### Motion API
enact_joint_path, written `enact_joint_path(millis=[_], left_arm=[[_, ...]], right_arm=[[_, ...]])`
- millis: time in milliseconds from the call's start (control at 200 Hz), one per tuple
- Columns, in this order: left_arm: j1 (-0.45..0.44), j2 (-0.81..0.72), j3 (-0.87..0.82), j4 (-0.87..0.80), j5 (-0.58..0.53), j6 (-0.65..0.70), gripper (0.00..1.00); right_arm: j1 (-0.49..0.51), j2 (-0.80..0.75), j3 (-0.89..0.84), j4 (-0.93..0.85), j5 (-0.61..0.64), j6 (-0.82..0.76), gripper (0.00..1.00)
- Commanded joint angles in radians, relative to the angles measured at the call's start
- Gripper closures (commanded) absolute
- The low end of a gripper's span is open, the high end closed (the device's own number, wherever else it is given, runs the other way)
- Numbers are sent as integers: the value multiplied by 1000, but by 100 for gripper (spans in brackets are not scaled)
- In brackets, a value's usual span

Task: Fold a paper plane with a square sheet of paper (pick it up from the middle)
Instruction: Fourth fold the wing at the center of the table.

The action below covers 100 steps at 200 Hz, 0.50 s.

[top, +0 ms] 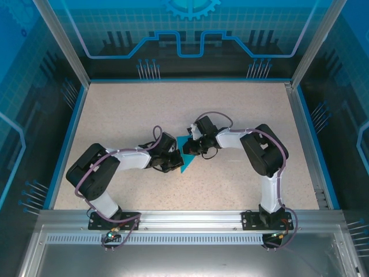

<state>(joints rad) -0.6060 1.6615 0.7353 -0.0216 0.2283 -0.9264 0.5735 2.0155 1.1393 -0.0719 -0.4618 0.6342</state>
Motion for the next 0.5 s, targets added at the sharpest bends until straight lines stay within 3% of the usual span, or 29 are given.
enact_joint_path(millis=[0,495], left_arm=[[-5,43,-21,-179,-5,35,100],[-8,44,-28,-185,5,54,100]], right_arm=[[-72,57,60,-24,74,-24,90],[-193,187,243,-119,152,33,91]])
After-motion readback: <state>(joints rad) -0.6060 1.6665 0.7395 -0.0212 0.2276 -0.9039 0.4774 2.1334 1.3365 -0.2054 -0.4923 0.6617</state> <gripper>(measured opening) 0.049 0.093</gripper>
